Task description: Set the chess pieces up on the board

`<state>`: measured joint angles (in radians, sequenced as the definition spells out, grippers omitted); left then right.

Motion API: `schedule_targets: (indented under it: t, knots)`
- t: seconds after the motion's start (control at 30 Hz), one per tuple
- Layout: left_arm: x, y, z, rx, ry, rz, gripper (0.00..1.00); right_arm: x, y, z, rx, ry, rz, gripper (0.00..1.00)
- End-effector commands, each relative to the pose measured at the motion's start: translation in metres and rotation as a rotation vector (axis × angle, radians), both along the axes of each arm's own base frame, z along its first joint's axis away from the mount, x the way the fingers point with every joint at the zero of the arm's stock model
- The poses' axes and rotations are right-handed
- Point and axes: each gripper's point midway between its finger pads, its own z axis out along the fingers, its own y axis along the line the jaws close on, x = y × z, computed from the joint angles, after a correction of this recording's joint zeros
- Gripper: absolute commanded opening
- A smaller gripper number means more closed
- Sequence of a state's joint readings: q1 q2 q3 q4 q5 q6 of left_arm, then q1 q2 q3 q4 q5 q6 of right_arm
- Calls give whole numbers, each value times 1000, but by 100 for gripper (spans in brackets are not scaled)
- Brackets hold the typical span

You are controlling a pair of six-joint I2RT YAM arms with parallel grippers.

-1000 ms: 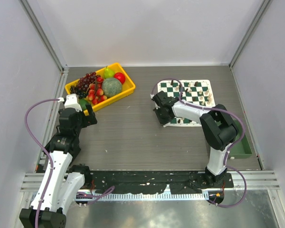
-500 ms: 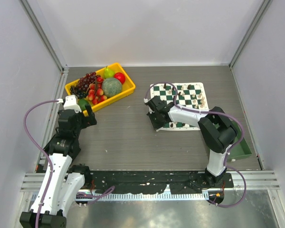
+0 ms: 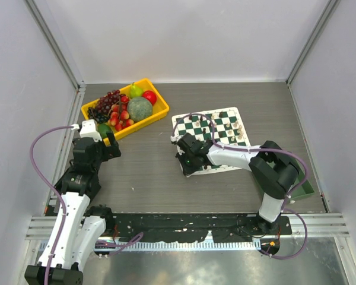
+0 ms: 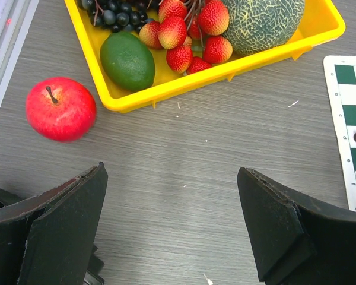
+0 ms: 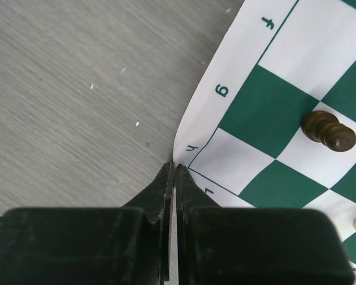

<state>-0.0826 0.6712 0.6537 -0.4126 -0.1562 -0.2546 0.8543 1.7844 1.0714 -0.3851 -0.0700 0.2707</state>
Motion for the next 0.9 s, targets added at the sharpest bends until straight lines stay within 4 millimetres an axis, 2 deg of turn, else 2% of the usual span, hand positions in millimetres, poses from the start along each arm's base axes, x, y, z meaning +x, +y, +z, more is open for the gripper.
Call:
schedule_targets:
  t: [0.0, 0.33, 0.7, 0.87]
  knots:
    - [-1, 1, 3, -6, -21, 5, 99, -51, -15, -25, -73, 146, 51, 5]
    - [-5, 4, -1, 1, -4, 19, 99, -88, -8, -26, -51, 173, 126, 5]
    - [-6, 3, -5, -6, 3, 21, 99, -127, 9, -27, -32, 205, 231, 5]
    - [-5, 2, -5, -9, 4, 14, 99, -138, 12, -27, -30, 205, 262, 7]
